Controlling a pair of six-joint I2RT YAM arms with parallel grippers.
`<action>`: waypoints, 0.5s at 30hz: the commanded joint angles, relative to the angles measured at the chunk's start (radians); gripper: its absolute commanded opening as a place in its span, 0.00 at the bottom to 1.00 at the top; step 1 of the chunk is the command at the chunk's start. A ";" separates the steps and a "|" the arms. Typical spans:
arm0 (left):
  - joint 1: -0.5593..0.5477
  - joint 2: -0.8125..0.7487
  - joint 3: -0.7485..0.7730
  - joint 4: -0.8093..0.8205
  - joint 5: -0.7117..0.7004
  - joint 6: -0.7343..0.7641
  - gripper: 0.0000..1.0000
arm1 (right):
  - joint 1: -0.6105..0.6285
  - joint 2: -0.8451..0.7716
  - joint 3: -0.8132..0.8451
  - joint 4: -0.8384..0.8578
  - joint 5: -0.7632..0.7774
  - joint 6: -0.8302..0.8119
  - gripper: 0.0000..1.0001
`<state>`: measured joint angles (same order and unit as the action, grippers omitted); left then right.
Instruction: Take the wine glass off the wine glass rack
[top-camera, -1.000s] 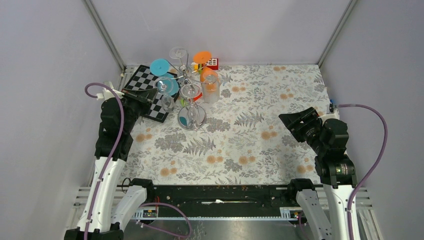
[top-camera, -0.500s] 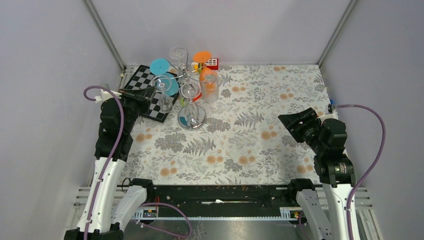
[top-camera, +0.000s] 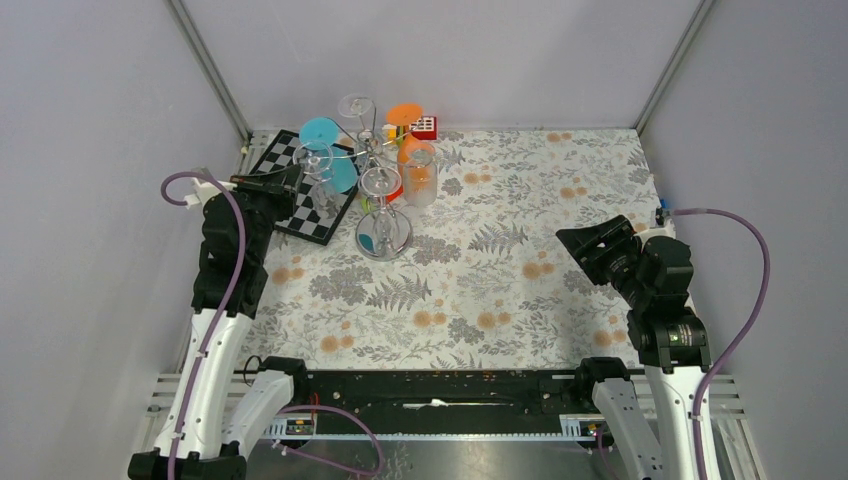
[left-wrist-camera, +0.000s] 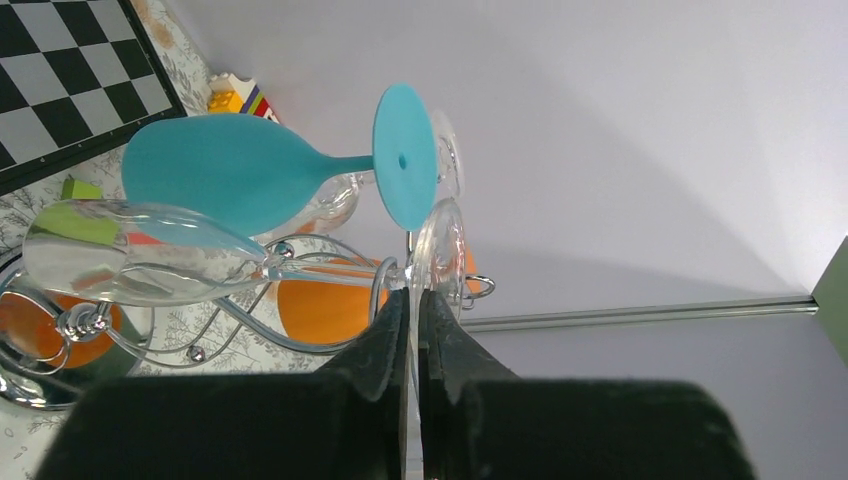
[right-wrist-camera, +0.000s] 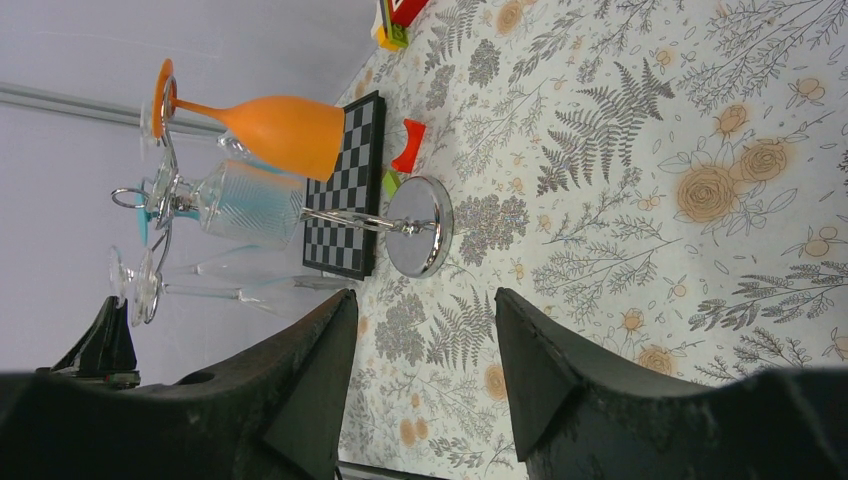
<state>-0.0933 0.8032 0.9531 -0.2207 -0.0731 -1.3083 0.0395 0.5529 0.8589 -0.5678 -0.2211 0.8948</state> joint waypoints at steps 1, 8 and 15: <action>0.005 0.015 0.067 0.139 -0.007 -0.011 0.00 | 0.008 0.003 -0.006 0.042 0.003 0.010 0.64; 0.004 0.050 0.092 0.154 0.141 0.012 0.00 | 0.008 0.002 -0.011 0.052 -0.009 0.013 0.70; -0.004 0.054 0.075 0.164 0.209 -0.004 0.00 | 0.007 0.004 -0.026 0.074 -0.024 0.025 0.67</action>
<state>-0.0933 0.8597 0.9936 -0.1596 0.0635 -1.3071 0.0395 0.5537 0.8387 -0.5446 -0.2295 0.9085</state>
